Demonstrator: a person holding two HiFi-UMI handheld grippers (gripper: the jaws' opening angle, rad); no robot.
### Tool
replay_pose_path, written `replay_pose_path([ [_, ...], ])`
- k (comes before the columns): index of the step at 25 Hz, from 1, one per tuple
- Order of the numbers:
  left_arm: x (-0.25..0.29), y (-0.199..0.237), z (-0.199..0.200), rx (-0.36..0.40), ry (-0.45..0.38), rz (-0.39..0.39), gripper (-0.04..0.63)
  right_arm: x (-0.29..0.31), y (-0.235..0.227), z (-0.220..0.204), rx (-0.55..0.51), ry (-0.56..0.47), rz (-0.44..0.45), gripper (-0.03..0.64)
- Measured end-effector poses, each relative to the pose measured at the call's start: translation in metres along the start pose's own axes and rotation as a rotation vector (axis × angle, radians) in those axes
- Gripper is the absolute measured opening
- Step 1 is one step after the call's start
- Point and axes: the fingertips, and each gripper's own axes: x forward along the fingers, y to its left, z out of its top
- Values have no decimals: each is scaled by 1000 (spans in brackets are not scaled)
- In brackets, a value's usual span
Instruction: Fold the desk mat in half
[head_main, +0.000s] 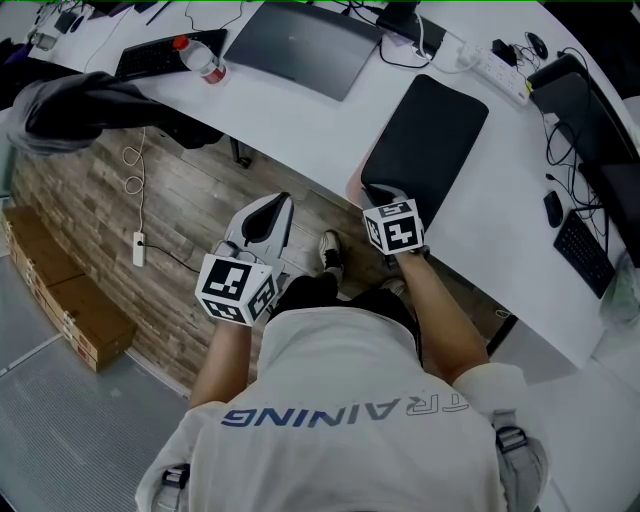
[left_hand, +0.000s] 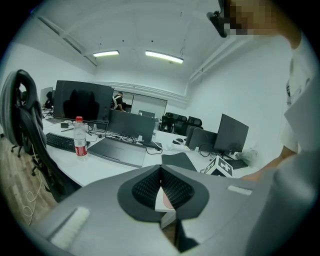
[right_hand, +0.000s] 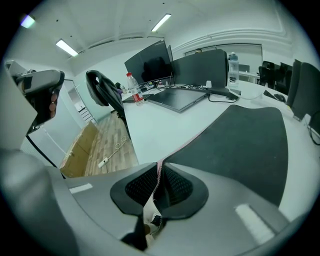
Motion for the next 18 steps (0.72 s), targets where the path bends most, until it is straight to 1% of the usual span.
replay_pose_path([
  [1, 1, -1, 0, 1, -1, -5, 2, -3, 1, 1, 3, -6, 8, 73],
  [2, 2, -3, 1, 2, -3, -11, 2, -7, 3, 3, 5, -18, 22, 116],
  [3, 3, -4, 2, 3, -5, -18, 2, -13, 6, 7, 7, -40, 39, 131],
  [5, 6, -9, 5, 6, -11, -31, 2, -31, 13, 18, 14, -104, 73, 142],
  [7, 9, -15, 11, 10, -20, -47, 2, -53, 13, 30, 24, -163, 77, 143],
  [8, 11, -19, 14, 11, -26, -56, 2, -64, 9, 35, 30, -192, 65, 136],
  [10, 14, -30, 20, 20, -42, -77, 2, -89, -3, 44, 50, -255, 27, 98],
  [12, 18, -44, 28, 34, -60, -102, 2, -114, -18, 50, 75, -320, -5, 85],
  [15, 23, -69, 39, 55, -85, -140, 2, -156, -41, 54, 100, -411, -56, 64],
  [18, 28, -97, 53, 79, -113, -180, 2, -202, -66, 55, 131, -501, -127, 27],
])
